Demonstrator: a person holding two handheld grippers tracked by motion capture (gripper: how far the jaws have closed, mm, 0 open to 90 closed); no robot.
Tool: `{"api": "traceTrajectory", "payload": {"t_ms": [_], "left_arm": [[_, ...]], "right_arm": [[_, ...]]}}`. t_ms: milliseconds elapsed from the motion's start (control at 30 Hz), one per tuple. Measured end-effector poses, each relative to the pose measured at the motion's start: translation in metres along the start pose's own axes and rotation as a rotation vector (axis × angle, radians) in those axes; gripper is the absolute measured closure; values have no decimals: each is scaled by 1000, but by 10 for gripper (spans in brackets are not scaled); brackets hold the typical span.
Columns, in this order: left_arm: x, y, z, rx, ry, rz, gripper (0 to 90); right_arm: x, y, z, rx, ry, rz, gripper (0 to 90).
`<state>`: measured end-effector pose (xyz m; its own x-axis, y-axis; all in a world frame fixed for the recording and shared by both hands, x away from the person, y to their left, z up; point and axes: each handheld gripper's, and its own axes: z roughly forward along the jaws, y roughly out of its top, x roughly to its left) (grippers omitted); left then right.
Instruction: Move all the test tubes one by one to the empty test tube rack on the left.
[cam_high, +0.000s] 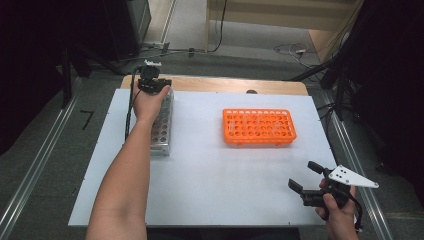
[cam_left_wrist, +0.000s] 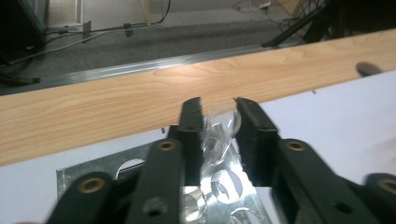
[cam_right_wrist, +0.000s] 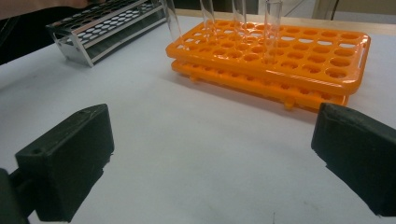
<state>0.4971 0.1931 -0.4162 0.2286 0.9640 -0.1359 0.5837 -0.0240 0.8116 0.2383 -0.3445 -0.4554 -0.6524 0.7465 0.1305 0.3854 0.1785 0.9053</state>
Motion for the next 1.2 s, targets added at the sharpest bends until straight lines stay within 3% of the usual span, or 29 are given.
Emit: {"api": "traceTrajectory", "payload": {"t_ms": [100,300,400,467,667,867,1067,1200], "left_arm": [[-4,3,-6,-25,8,2,502],[-10,3,-23,-83,-75,-20,325],[-9,0,-38,-135,-141,-71,267],[-9,-3,-47,-156,-142,-63,238],[-18,-14,-73,-167,-204,-22,24],[-29,-29,-94,-192,-254,10,0],[-37,-44,-111,-204,-261,46,0],[-40,-56,-122,-216,-271,42,0]], "right_arm": [[0,0,1,2,1,-1,0],[0,1,4,8,19,6,0],[2,3,5,14,22,5,0],[2,5,5,12,15,-1,0],[2,10,8,6,21,11,0],[4,20,17,2,16,8,0],[4,35,30,-4,-1,15,0],[1,45,40,-1,1,10,0]]}}
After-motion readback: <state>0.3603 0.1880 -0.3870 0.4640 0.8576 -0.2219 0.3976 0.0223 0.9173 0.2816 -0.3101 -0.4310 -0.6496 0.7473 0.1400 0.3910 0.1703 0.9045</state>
